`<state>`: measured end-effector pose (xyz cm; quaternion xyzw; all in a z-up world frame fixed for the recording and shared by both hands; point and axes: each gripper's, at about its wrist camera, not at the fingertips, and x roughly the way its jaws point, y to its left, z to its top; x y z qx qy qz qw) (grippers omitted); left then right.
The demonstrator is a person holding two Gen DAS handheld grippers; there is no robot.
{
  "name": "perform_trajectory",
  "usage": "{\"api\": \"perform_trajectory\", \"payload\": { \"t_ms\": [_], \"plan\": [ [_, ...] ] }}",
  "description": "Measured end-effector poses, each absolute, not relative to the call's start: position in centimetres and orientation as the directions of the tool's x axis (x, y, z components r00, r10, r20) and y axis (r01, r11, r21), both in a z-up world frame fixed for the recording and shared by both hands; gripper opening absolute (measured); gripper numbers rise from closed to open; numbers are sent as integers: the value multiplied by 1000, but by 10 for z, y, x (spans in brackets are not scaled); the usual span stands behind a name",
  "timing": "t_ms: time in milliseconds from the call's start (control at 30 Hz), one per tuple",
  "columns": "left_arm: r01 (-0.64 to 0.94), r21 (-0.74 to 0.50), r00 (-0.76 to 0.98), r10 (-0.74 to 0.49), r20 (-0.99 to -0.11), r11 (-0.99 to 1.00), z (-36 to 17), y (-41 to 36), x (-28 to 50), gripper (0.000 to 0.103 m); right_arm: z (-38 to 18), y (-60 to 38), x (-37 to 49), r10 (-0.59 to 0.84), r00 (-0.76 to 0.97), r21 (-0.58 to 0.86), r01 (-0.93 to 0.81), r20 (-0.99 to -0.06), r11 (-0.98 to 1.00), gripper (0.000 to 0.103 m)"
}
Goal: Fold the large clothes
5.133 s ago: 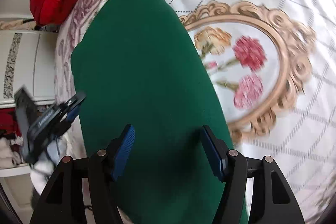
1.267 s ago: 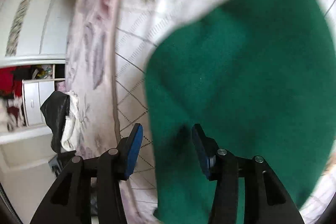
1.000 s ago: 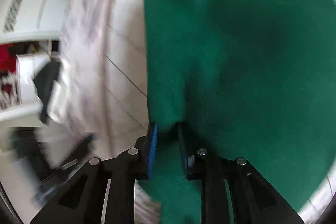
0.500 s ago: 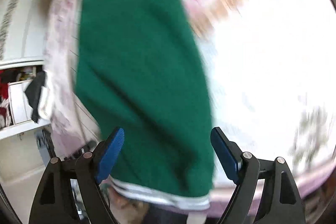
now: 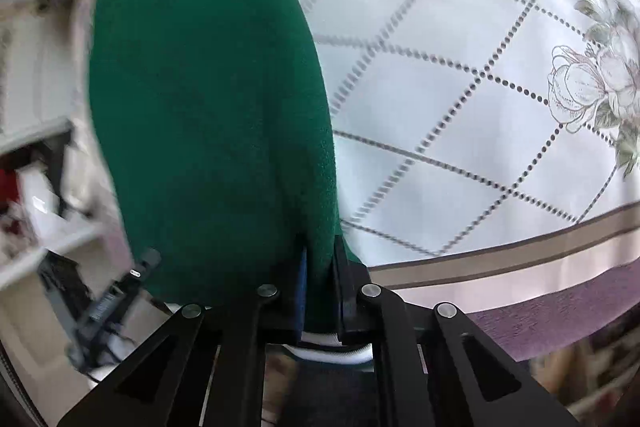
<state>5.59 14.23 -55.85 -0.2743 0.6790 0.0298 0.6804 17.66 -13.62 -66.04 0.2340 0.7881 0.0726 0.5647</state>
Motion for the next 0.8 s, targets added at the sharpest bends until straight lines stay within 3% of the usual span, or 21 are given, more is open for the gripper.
{"api": "perform_trajectory", "payload": {
  "t_ms": [67, 167, 233, 267, 300, 333, 467, 567, 733, 767, 800],
  "plan": [
    [-410, -343, 71, -346, -936, 845, -567, 144, 56, 7, -677, -136, 179, 456, -311, 362, 316, -834, 877, 17],
    [-402, -361, 61, -369, -927, 841, -559, 147, 64, 8, -673, -131, 186, 433, -340, 351, 279, -835, 894, 35],
    [-415, -387, 57, -401, -914, 823, -552, 154, 67, 14, -660, -133, 189, 450, -320, 380, 258, -834, 888, 55],
    [-416, -420, 66, -434, -898, 806, -551, 159, 67, 19, -658, -138, 184, 459, -309, 394, 252, -833, 884, 71],
    [-414, -446, 67, -462, -884, 793, -553, 164, 67, 43, -657, -142, 184, 472, -298, 410, 247, -830, 878, 77],
    [-421, -454, 57, -477, -877, 785, -560, 168, 65, 62, -658, -144, 182, 480, -292, 419, 247, -827, 874, 77],
    [-442, -507, 57, -541, -839, 740, -591, 170, 60, 64, -704, -144, 162, 606, -335, 512, 331, -721, 793, 78],
    [-415, -529, 67, -556, -829, 740, -597, 164, 69, 74, -728, -129, 157, 711, -286, 613, 366, -642, 700, 79],
    [-361, -490, 81, -496, -864, 794, -590, 151, 74, 74, -741, -111, 164, 797, -261, 688, 403, -545, 603, 77],
    [-356, -486, 90, -488, -868, 798, -588, 143, 76, 74, -741, -107, 164, 793, -262, 687, 398, -550, 608, 74],
    [-341, -476, 99, -472, -876, 811, -582, 138, 79, 59, -738, -106, 161, 788, -261, 683, 394, -558, 615, 59]
  ]
}}
